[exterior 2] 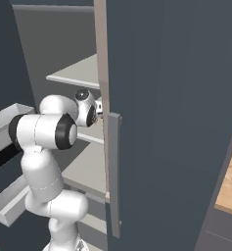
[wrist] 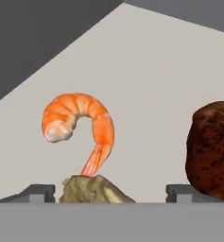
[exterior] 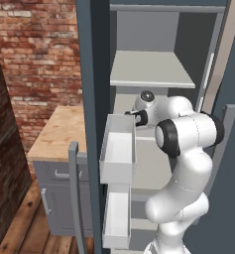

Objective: Take the mushroom and shrimp from the highest rack and move them to the second highest rack where the steak and carrot are located, to maximize freezer space. Close the freezer door after rearranging.

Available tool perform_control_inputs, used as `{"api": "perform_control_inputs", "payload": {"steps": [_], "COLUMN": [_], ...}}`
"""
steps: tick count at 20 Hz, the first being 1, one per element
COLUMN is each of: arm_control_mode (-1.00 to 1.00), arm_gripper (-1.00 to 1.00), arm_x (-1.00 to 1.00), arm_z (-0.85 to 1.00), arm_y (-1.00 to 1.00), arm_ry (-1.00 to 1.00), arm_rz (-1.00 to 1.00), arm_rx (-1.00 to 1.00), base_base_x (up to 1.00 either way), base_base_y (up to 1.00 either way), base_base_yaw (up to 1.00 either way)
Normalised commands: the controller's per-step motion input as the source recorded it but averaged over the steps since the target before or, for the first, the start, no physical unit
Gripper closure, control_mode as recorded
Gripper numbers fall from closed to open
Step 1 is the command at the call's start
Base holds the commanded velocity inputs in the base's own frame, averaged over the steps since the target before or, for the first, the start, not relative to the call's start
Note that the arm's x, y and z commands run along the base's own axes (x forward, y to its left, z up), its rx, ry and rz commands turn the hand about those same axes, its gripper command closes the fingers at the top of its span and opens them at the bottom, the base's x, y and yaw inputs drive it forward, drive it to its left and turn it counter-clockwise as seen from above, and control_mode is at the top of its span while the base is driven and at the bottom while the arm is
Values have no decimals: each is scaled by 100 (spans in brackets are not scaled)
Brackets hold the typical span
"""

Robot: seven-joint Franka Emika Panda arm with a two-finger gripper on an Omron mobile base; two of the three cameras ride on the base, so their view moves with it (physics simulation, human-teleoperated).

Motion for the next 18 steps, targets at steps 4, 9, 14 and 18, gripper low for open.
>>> {"api": "perform_control_inputs", "payload": {"steps": [4,9,14,18], "arm_control_mode": [-100,-100,-100,-100], "arm_gripper": [-100,-100,-100,-100], "arm_x": [-18,-49,-56,-65], "arm_z": [-8,31,39,24], "arm_y": [0,0,0,-1], "arm_ry": [0,0,1,0], "arm_rz": [0,0,0,0], "arm_rx": [0,8,6,9], "base_base_x": [0,0,0,0], "base_base_y": [0,0,0,0], "base_base_yaw": [0,0,0,0]}}
